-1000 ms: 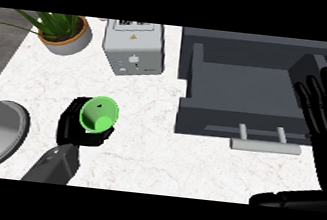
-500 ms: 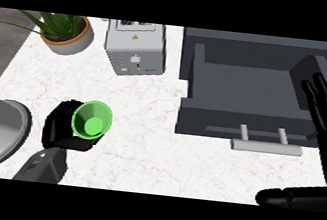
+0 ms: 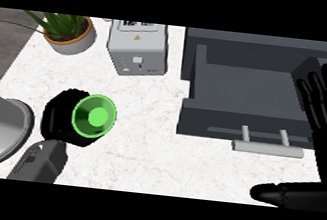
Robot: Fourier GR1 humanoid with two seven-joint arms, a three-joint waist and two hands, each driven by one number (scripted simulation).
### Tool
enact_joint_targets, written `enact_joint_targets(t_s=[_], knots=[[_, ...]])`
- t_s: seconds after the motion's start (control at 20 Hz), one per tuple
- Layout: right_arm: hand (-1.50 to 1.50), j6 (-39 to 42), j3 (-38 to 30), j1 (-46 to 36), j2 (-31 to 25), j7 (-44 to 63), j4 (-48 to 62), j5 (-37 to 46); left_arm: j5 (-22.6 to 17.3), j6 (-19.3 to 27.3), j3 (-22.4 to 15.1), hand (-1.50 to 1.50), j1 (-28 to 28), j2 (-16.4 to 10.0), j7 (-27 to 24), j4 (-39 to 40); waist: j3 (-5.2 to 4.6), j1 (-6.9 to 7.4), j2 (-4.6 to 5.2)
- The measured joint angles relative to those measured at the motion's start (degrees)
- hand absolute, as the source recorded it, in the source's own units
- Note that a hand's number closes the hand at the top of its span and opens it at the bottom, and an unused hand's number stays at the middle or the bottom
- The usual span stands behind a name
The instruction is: Pick up the cup, place it into the drawer and close the drawer
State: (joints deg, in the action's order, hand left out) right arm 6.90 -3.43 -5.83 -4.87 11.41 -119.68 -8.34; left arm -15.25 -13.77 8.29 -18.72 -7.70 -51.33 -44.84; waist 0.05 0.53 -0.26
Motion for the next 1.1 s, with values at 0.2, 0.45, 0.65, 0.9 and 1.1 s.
enact_joint_targets(t_s=[0.2,0.45,0.65,0.9,1.1], knots=[[-1.50,0.39,-0.22,1.27,0.11,-0.10,-0.79,-0.86,-0.52,0.88,-3.19,1.50,1.49,1.51,7.09,-11.70,0.03,0.03,-0.08],[-1.50,0.87,-1.03,1.70,-0.29,-0.68,-0.51,-1.29,-1.50,4.69,-6.49,1.50,1.66,4.17,17.68,-25.08,0.01,-0.12,0.00],[-1.50,1.53,-1.05,2.07,-0.23,-2.53,0.82,-0.89,-2.09,8.44,-7.66,1.50,-0.85,5.47,25.30,-32.22,0.00,-0.34,0.10],[-1.50,1.73,-0.63,2.94,0.00,-3.48,0.32,-0.12,-0.83,13.66,-8.87,1.50,-6.65,6.52,32.89,-36.82,-0.02,-0.59,0.16],[-1.50,1.47,-1.01,2.50,-0.22,-2.28,-0.41,-0.64,0.99,17.52,-8.76,1.50,-14.16,6.98,37.00,-35.55,-0.02,-0.83,0.21]])
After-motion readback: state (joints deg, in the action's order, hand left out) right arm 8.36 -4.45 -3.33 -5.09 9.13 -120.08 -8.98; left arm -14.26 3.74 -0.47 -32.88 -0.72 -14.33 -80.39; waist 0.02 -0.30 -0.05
